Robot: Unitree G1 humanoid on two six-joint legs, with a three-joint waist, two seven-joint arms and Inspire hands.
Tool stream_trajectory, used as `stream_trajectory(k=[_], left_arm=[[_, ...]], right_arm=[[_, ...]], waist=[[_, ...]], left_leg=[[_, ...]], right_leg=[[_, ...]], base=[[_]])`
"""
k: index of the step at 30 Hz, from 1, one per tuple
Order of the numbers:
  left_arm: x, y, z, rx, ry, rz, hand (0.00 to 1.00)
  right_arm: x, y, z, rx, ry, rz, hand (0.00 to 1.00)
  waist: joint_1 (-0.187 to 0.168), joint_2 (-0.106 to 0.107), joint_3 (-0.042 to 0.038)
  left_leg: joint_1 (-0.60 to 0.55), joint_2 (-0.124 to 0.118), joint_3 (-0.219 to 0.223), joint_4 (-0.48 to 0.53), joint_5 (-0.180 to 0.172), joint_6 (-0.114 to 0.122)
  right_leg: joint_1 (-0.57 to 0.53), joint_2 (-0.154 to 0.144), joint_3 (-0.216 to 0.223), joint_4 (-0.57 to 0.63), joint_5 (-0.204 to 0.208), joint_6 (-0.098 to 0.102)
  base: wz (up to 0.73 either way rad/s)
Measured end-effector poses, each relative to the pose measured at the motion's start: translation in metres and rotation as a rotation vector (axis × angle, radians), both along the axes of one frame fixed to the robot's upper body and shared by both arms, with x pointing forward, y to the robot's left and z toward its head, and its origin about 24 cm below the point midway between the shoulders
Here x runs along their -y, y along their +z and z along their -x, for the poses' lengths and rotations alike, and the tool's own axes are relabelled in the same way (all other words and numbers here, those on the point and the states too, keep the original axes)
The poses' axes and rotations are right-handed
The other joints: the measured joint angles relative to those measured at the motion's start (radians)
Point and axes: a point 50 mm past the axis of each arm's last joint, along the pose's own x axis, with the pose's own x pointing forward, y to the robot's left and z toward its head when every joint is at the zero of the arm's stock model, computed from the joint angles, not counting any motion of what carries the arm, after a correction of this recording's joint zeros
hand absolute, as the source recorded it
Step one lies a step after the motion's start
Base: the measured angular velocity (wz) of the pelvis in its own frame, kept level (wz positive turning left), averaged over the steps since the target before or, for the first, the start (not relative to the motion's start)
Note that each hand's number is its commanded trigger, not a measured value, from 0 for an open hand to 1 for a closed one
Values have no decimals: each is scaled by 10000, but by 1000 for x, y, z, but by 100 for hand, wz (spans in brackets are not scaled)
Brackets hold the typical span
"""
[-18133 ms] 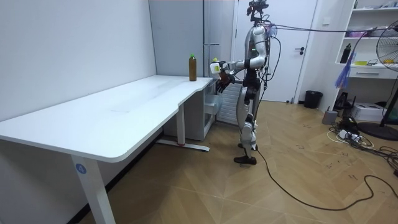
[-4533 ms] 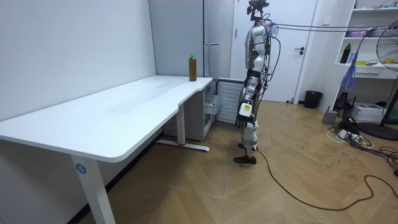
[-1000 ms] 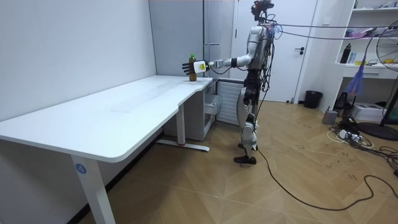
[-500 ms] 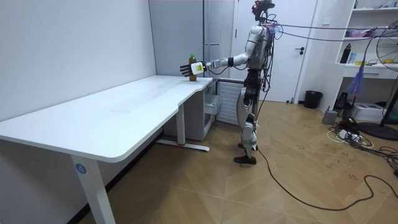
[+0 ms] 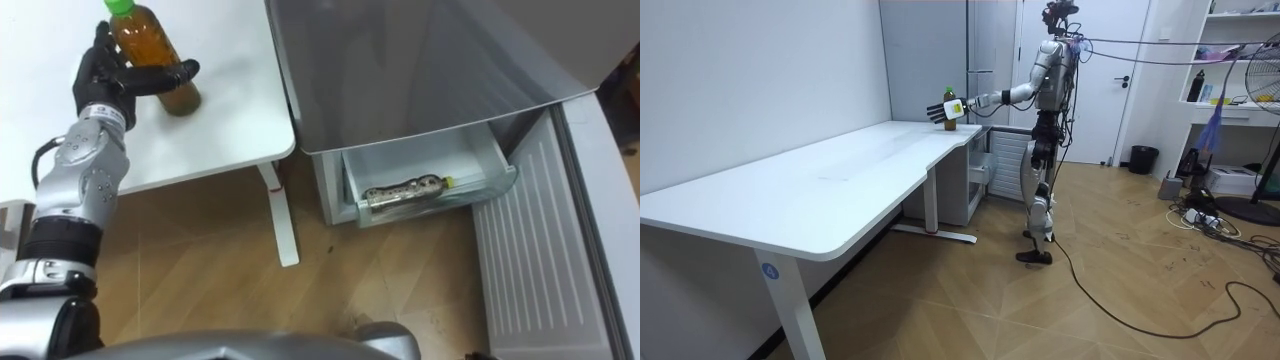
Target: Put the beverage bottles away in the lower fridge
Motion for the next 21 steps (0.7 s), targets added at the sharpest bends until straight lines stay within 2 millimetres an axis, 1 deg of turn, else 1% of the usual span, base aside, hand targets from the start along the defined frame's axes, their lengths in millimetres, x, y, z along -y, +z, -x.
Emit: stream_trajectory(k=[2, 4, 6, 8, 11, 21], left_arm=[[-2, 1, -1, -11, 37, 125, 0], [-3, 7, -5, 96, 38, 241, 0], [-4, 13, -10, 279, 27, 336, 0], [-5, 23, -17, 535, -20, 426, 0], [-4, 30, -22, 681, -79, 603, 0], [-3, 28, -22, 358, -138, 999, 0]], right_arm=[[-1, 0, 2, -136, 42, -23, 0], [-1, 0, 7, -430, 68, -39, 0], [-2, 0, 10, -620, 117, -66, 0], [-2, -1, 12, -746, 76, -191, 0], [-3, -1, 10, -791, 56, -270, 0], [-4, -1, 9, -798, 43, -519, 0]], waist=[[-42, -25, 13], [-58, -77, 41], [-66, -118, 47], [-65, -166, 23], [-70, -189, 6], [-72, -181, 0]], left_leg=[[4, -2, -4, 6, 0, 0], [6, -1, -3, 15, 1, 1], [4, -1, -4, 17, 1, 1], [8, -3, -12, 17, 2, 1], [19, -5, -10, 17, 2, 1], [27, -4, -9, 18, 2, 1]], right_leg=[[0, -1, 0, 5, -6, -4], [-1, 0, 3, 11, -8, -5], [-5, 0, 9, 11, -8, -5], [-7, 1, 18, 6, -7, -5], [-5, 1, 27, 2, -7, -6], [-11, 1, 24, 6, -8, -6]], base=[[0], [0], [0], [0], [0], [0]])
